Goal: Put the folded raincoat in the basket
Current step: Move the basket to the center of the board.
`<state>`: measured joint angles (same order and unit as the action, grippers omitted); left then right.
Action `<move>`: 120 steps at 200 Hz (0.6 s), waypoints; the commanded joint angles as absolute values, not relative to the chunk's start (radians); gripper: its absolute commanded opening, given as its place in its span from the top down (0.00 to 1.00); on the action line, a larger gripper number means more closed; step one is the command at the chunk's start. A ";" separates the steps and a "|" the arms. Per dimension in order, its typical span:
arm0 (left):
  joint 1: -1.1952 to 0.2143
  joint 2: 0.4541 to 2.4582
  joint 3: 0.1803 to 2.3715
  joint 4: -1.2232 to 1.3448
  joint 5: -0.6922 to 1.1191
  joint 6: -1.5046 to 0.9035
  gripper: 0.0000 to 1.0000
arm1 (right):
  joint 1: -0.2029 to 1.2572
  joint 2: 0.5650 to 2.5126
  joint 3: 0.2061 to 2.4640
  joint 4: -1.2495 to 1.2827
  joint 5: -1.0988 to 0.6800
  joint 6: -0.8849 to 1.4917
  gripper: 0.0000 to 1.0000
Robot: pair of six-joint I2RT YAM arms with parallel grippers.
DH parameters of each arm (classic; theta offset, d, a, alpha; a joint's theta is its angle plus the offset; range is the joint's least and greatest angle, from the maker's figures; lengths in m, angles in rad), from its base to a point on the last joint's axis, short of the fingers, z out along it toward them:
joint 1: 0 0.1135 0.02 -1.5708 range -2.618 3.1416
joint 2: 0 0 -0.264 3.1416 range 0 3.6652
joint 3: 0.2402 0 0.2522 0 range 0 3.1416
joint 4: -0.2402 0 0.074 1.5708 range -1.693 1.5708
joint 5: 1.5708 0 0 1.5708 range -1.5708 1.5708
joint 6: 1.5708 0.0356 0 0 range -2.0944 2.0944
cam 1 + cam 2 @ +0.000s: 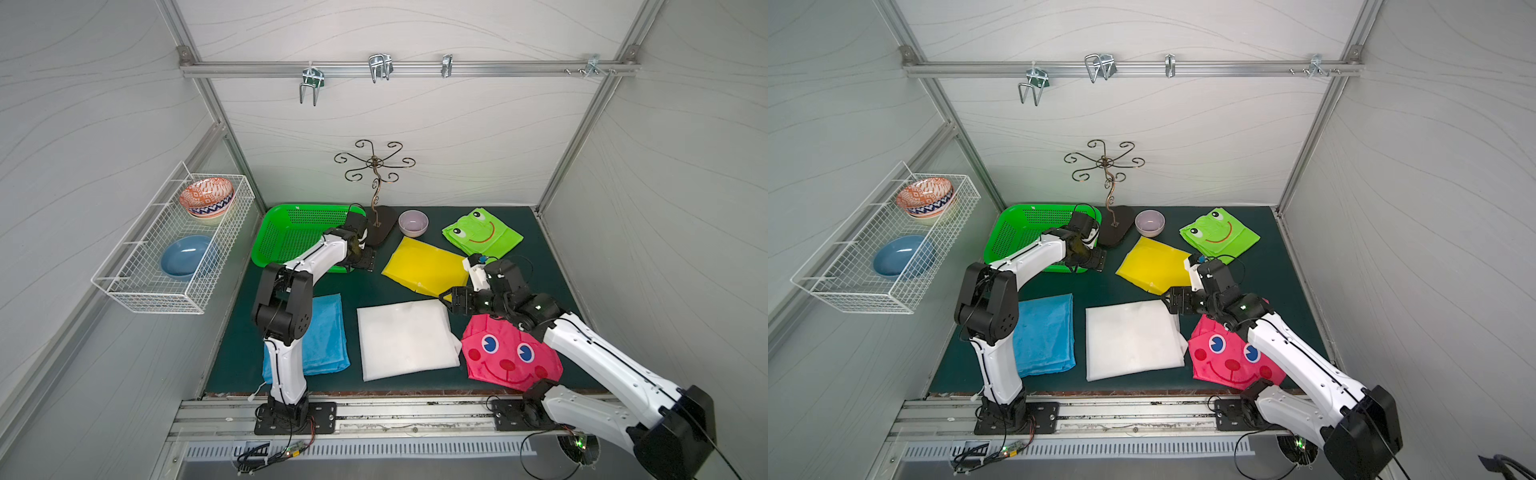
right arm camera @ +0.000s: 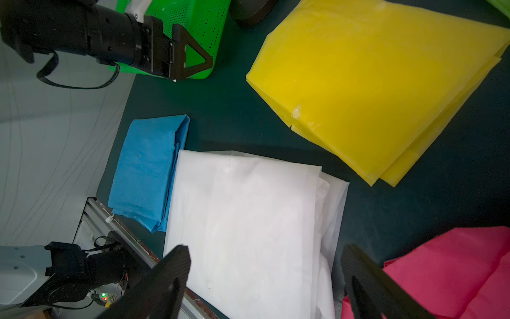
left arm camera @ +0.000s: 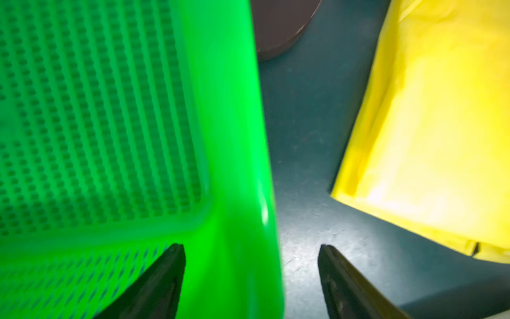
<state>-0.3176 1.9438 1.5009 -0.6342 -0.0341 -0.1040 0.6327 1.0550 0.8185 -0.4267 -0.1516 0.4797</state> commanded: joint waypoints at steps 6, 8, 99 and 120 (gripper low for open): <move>-0.357 1.909 1.521 -0.703 -0.046 -0.189 0.20 | 0.658 1.090 0.859 -0.418 -0.172 0.510 0.10; -0.360 1.903 1.517 -0.706 -0.046 -0.195 0.20 | 0.660 1.091 0.860 -0.418 -0.172 0.511 0.10; -0.391 1.746 1.292 -0.630 0.092 -0.337 0.20 | 0.683 1.171 0.868 -0.391 -0.137 0.581 0.10; -0.398 1.739 1.279 -0.608 0.120 -0.354 0.19 | 0.688 1.190 0.875 -0.382 -0.132 0.592 0.10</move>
<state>-0.3862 1.7561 1.2900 -0.6495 0.0635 -0.3145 0.6773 1.1713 0.8585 -0.4046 -0.1478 0.5636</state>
